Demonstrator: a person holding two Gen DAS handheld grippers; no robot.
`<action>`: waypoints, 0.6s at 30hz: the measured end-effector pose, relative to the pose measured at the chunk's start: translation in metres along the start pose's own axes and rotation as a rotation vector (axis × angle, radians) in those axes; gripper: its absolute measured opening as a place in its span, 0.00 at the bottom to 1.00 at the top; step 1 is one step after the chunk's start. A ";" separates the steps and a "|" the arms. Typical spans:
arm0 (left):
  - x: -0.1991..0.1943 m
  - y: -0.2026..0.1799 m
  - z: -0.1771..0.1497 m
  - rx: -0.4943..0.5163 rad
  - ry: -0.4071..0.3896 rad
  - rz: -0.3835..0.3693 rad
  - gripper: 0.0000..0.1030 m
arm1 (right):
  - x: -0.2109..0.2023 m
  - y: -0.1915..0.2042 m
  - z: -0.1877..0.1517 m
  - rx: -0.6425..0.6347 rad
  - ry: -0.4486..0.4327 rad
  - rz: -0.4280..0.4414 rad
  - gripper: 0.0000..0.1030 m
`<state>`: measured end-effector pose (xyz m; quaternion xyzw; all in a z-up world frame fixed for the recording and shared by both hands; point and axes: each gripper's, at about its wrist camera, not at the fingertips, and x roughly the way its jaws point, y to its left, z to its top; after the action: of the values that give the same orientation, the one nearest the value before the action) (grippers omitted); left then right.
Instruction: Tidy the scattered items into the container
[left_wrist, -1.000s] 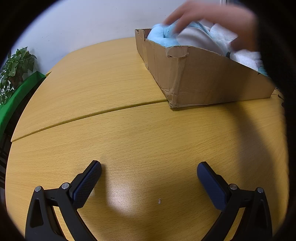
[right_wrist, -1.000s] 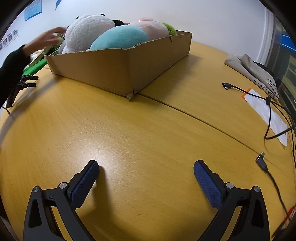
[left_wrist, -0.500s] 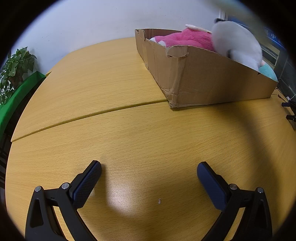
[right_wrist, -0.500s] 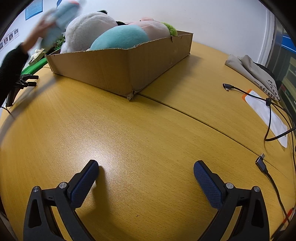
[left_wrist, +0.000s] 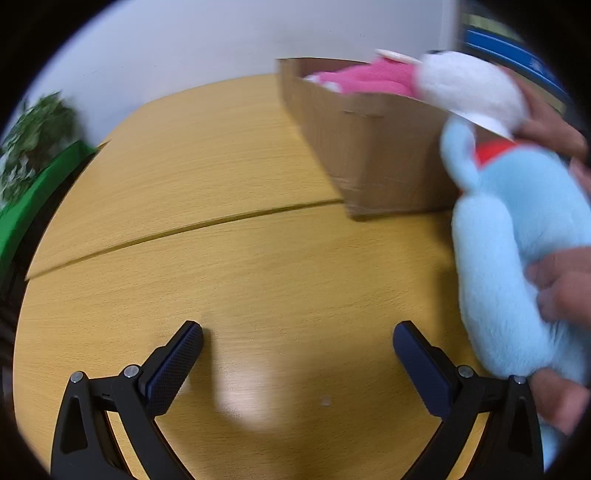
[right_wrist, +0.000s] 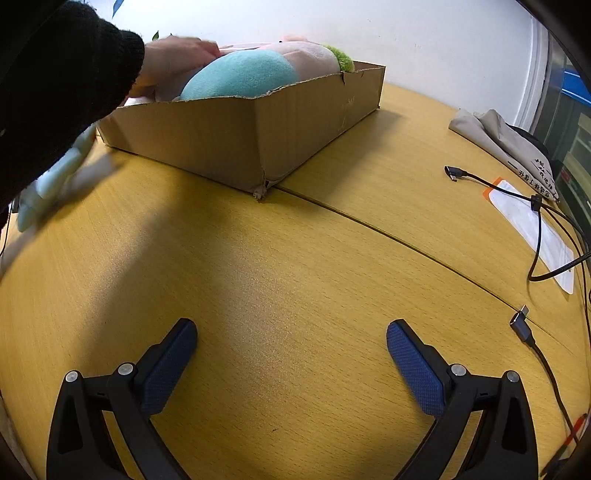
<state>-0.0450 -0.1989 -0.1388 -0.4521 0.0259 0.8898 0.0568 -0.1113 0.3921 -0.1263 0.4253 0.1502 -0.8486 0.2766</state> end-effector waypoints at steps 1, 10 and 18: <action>0.000 0.002 0.000 -0.015 0.000 0.012 1.00 | 0.000 0.000 0.000 0.000 0.000 0.000 1.00; 0.000 0.000 -0.001 -0.017 0.001 0.018 1.00 | 0.000 0.000 0.000 0.000 0.000 0.000 1.00; 0.001 0.002 -0.001 -0.018 0.000 0.017 1.00 | 0.001 -0.001 0.000 0.001 -0.002 0.001 1.00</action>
<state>-0.0455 -0.2008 -0.1401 -0.4525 0.0219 0.8903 0.0453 -0.1122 0.3927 -0.1266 0.4247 0.1494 -0.8489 0.2768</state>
